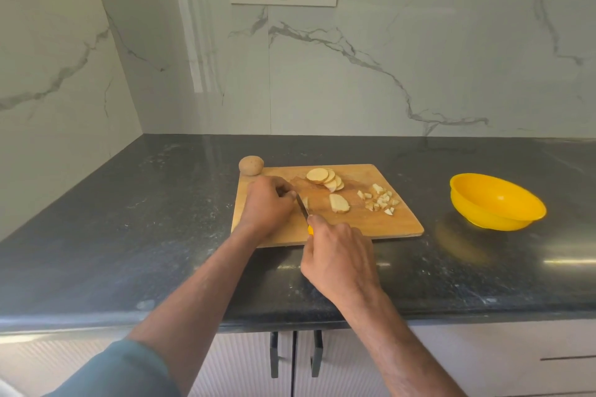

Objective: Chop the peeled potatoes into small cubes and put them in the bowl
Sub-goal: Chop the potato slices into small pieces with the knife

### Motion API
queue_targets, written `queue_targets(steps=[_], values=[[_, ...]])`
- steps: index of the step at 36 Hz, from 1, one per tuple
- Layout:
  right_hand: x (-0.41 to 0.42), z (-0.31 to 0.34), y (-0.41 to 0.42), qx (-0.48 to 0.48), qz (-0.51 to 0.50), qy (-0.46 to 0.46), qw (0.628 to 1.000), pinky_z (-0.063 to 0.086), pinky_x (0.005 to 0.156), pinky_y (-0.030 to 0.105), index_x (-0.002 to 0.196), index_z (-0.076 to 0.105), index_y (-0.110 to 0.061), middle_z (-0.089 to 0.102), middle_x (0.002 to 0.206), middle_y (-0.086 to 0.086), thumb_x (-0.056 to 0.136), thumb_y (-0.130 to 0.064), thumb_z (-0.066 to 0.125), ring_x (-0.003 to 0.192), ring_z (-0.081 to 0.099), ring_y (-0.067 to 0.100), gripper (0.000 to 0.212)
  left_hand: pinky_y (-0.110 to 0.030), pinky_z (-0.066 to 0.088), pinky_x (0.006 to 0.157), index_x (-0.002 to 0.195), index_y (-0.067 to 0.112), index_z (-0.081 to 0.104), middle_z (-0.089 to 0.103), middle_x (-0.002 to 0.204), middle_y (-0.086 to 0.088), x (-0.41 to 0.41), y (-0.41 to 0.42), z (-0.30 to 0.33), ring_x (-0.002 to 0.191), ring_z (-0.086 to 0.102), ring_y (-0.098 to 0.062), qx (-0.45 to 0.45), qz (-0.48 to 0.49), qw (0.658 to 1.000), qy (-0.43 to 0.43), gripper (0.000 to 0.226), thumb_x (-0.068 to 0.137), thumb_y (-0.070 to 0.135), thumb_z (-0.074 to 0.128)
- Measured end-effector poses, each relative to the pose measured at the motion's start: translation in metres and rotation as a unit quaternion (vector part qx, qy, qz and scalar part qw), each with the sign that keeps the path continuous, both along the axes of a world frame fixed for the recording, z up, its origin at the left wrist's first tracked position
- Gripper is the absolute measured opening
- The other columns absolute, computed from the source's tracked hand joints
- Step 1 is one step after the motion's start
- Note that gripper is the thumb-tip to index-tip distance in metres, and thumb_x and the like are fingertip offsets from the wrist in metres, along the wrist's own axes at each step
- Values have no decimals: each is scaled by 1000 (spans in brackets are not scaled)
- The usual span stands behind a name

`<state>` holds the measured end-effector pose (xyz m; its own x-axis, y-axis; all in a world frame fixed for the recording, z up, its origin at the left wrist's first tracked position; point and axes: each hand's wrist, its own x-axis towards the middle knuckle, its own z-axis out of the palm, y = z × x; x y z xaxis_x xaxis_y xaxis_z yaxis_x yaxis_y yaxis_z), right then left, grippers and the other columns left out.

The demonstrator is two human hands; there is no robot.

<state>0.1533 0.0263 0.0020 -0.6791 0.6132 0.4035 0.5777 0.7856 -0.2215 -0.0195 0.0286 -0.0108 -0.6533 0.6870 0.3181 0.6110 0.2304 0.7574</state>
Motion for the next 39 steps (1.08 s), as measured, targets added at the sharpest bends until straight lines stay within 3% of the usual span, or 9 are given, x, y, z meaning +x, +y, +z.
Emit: queue_targets(steps=[4, 9, 13, 18, 25, 33, 39], values=[[-4, 1, 0, -9, -11, -9, 1000, 41, 56, 28, 121, 59, -16, 52, 71, -4, 94, -19, 55, 63, 52, 17, 28, -16, 44, 63, 91, 14, 77, 70, 82, 6, 1, 1, -1, 78, 62, -6, -4, -2, 1000, 4, 9, 94, 14, 69], [-3, 2, 2, -32, -46, -10, 998, 52, 63, 32, 121, 57, -16, 60, 78, -1, 94, -21, 54, 70, 58, 18, 27, -17, 49, 68, 95, 12, 77, 71, 85, 4, 1, 1, -1, 80, 63, -6, -12, -8, 1000, 6, 9, 94, 16, 70], [-2, 2, 3, -38, -70, -3, 997, 55, 64, 33, 119, 56, -16, 61, 78, -1, 94, -22, 54, 70, 60, 17, 25, -15, 44, 65, 96, 13, 77, 70, 85, 5, 2, 1, 0, 80, 62, -6, -20, -12, 1000, 11, 8, 94, 16, 70], [2, 1, 9, -40, -91, 4, 995, 40, 58, 28, 114, 56, -16, 55, 78, -2, 96, -21, 52, 68, 53, 16, 19, -15, 44, 65, 96, 13, 77, 69, 85, 6, 4, 0, 1, 80, 62, -6, -23, -14, 999, 19, 8, 94, 16, 70], [9, 1, 17, -35, -98, 7, 995, 39, 60, 27, 125, 57, -15, 54, 80, -2, 97, -23, 53, 69, 51, 16, 30, -17, 46, 67, 98, 14, 76, 69, 87, 6, 4, 1, 1, 81, 62, -7, -34, -15, 999, 24, 8, 94, 17, 70], [21, 3, 25, -30, -109, -2, 994, 37, 61, 29, 120, 58, -18, 53, 81, -2, 96, -22, 54, 70, 49, 19, 25, -26, 54, 75, 96, 15, 77, 70, 87, 5, 3, 0, -1, 83, 63, -9, -39, -23, 998, 33, 8, 94, 17, 70], [27, 3, 30, -26, -123, -2, 992, 36, 59, 28, 124, 58, -17, 53, 81, -2, 96, -21, 53, 69, 48, 20, 29, -21, 51, 70, 97, 17, 77, 70, 87, 6, 4, 0, -1, 81, 63, -9, -43, -28, 998, 30, 6, 94, 18, 71]])
